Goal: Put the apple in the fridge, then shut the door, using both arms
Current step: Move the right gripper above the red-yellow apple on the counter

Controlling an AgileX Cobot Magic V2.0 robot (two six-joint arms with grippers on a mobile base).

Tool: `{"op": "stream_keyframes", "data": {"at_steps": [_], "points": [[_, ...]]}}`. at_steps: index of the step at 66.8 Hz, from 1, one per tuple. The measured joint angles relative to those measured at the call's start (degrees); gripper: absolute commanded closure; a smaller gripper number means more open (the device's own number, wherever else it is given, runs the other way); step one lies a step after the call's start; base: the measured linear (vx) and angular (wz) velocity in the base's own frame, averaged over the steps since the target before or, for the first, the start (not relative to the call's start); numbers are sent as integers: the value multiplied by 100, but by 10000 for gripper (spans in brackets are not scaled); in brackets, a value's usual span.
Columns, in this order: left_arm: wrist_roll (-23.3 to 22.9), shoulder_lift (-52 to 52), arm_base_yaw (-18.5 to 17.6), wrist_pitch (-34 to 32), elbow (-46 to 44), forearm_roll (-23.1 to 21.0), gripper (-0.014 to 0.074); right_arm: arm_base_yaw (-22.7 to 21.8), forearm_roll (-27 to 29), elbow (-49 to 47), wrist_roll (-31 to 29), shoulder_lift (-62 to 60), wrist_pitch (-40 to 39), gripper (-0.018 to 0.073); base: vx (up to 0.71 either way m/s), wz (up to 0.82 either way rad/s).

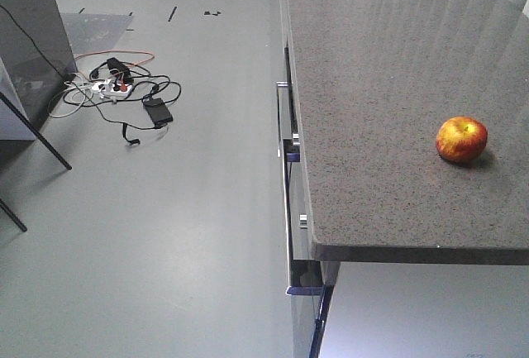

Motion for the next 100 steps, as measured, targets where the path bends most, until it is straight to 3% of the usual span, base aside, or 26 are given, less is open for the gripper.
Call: {"op": "stream_keyframes", "data": {"at_steps": [63, 70, 88, 100], "points": [[0, 0, 0, 0, 0, 0, 603, 0, 5, 0, 0, 0, 5, 562, 0, 0], [0, 0, 0, 0, 0, 0, 603, 0, 276, 0, 116, 0, -85, 562, 0, 0], [0, 0, 0, 0, 0, 0, 603, 0, 1608, 0, 516, 0, -273, 562, 0, 0], [0, 0, 0, 0, 0, 0, 603, 0, 1706, -100, 529, 0, -62, 524, 0, 0]]}}
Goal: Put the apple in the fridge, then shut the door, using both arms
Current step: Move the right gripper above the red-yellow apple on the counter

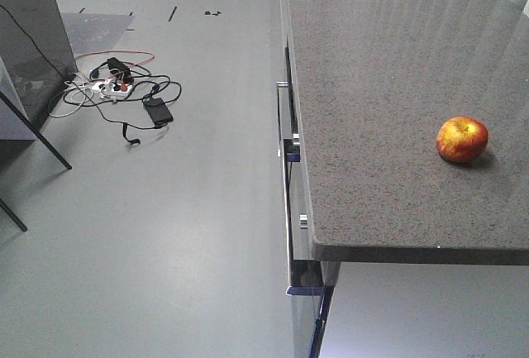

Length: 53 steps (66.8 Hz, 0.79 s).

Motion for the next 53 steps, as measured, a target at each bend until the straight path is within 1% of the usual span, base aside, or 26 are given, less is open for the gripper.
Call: {"op": "stream_keyframes", "data": {"at_steps": [4, 8, 11, 16, 18, 21, 24, 29, 34, 38, 47, 53], "points": [[0, 0, 0, 0, 0, 0, 603, 0, -84, -315, -29, 44, 263, 484, 0, 0], [0, 0, 0, 0, 0, 0, 603, 0, -204, -734, -180, 193, 530, 423, 0, 0], [0, 0, 0, 0, 0, 0, 603, 0, -285, -1105, -392, 353, 708, 361, 0, 0], [0, 0, 0, 0, 0, 0, 603, 0, -342, -1718, -852, 706, 969, 211, 0, 0], [0, 0, 0, 0, 0, 0, 603, 0, -348, -1991, -1079, 882, 1087, 172, 0, 0], [0, 0, 0, 0, 0, 0, 603, 0, -348, -2404, -1383, 1156, 1239, 71, 0, 0], [0, 0, 0, 0, 0, 0, 603, 0, -348, -2684, -1624, 1410, 1364, -9, 0, 0], [0, 0, 0, 0, 0, 0, 603, 0, -385, -3131, -2033, 1920, 1429, -114, 0, 0], [0, 0, 0, 0, 0, 0, 603, 0, -399, -3389, -2472, 2362, 1337, -164, 0, 0], [0, 0, 0, 0, 0, 0, 603, 0, -399, -3458, -2714, 2615, 1116, -168, 0, 0], [0, 0, 0, 0, 0, 0, 603, 0, -393, -3521, -2910, 3045, 550, -157, 0, 0], [0, 0, 0, 0, 0, 0, 603, 0, -393, -3842, -2934, 3449, 572, -155, 0, 0]]}}
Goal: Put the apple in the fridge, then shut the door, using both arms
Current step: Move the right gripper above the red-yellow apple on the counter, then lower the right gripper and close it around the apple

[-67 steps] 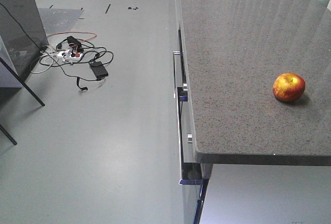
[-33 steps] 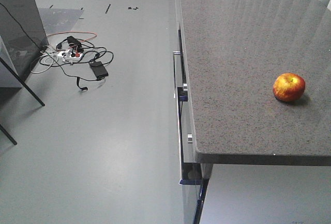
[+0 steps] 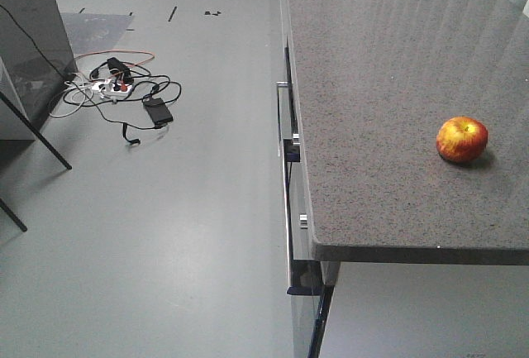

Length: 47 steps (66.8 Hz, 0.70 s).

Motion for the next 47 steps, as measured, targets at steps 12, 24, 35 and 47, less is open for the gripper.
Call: {"op": "stream_keyframes", "data": {"at_steps": [12, 24, 35, 47], "points": [[0, 0, 0, 0, 0, 0, 603, 0, 0, -1455, 17, 1242, 803, -147, 0, 0], [0, 0, 0, 0, 0, 0, 603, 0, -54, -2688, 127, 2549, 1215, -137, 0, 0], [0, 0, 0, 0, 0, 0, 603, -14, -428, -3339, 593, 3620, 1616, -131, 0, 0], [0, 0, 0, 0, 0, 0, 603, -243, -923, -3750, 1372, 4540, 1901, -123, 0, 0]]}}
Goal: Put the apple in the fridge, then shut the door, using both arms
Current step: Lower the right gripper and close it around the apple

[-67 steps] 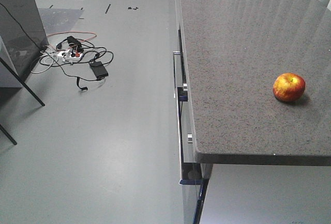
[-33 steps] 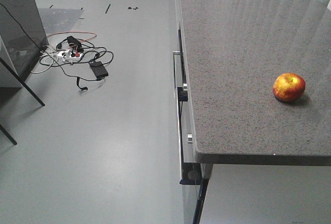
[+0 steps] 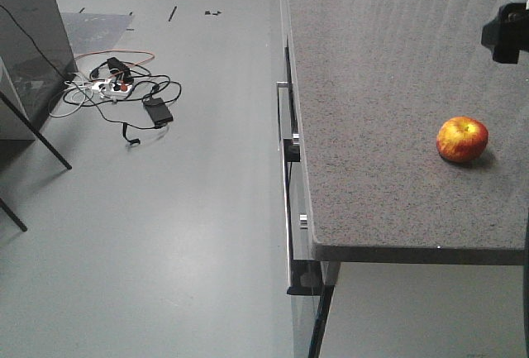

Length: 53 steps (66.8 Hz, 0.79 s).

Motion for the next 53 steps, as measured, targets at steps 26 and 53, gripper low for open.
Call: {"op": "stream_keyframes", "data": {"at_steps": [26, 53], "points": [[0, 0, 0, 0, 0, 0, 603, -24, -287, -217, 84, 806, 184, -90, 0, 0], [0, 0, 0, 0, 0, 0, 603, -231, 181, -1223, 54, 1856, 800, -84, 0, 0]]}}
